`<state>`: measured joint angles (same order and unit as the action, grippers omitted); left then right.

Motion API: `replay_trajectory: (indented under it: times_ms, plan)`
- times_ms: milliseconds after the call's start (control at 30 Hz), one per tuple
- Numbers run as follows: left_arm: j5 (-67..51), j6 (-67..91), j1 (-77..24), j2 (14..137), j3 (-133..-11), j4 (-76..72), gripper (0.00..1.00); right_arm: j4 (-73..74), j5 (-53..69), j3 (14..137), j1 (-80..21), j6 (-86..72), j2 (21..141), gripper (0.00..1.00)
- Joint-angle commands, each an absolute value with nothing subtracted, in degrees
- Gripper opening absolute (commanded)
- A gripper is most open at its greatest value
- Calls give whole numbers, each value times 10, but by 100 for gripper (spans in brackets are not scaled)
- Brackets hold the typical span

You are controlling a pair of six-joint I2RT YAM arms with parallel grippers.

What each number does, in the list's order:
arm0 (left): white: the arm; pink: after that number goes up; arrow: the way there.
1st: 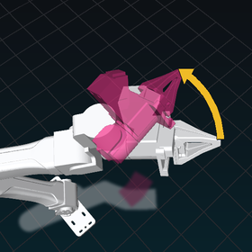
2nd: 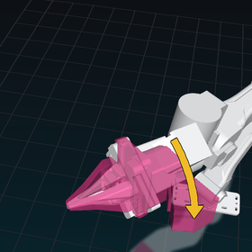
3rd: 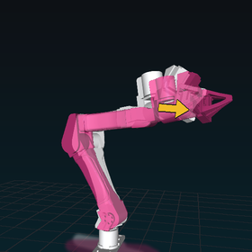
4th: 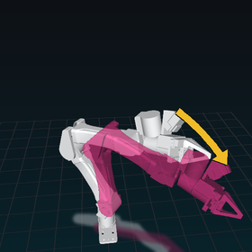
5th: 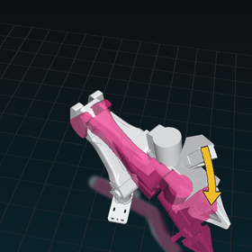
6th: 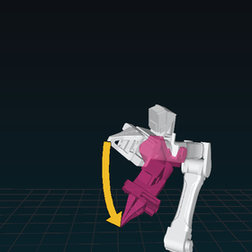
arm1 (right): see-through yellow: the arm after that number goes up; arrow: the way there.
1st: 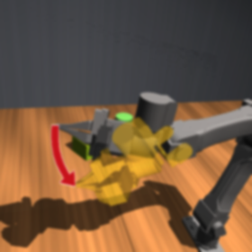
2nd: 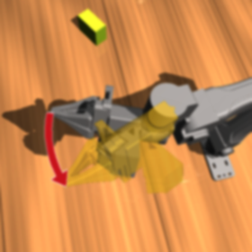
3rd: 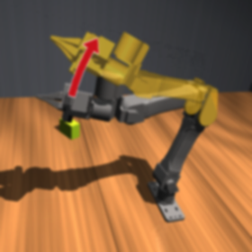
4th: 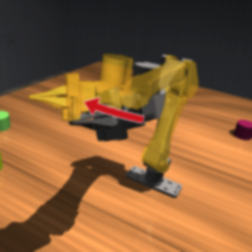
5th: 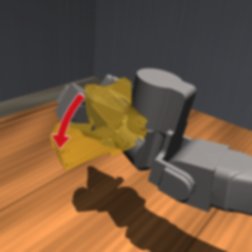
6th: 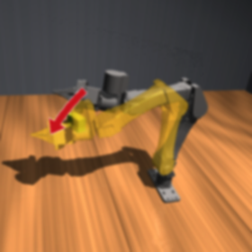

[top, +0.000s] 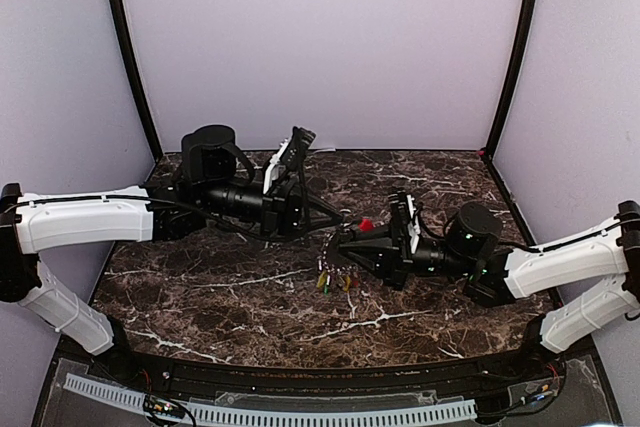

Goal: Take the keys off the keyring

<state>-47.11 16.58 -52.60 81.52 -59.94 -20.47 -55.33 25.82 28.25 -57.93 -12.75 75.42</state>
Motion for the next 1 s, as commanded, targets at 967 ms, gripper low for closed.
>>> replay_trajectory:
  times_ms: [967]
  plan:
    - [-408, 151, -484, 765, -536, -235, 0, -554, 87, 234, -585, -121, 689, 0]
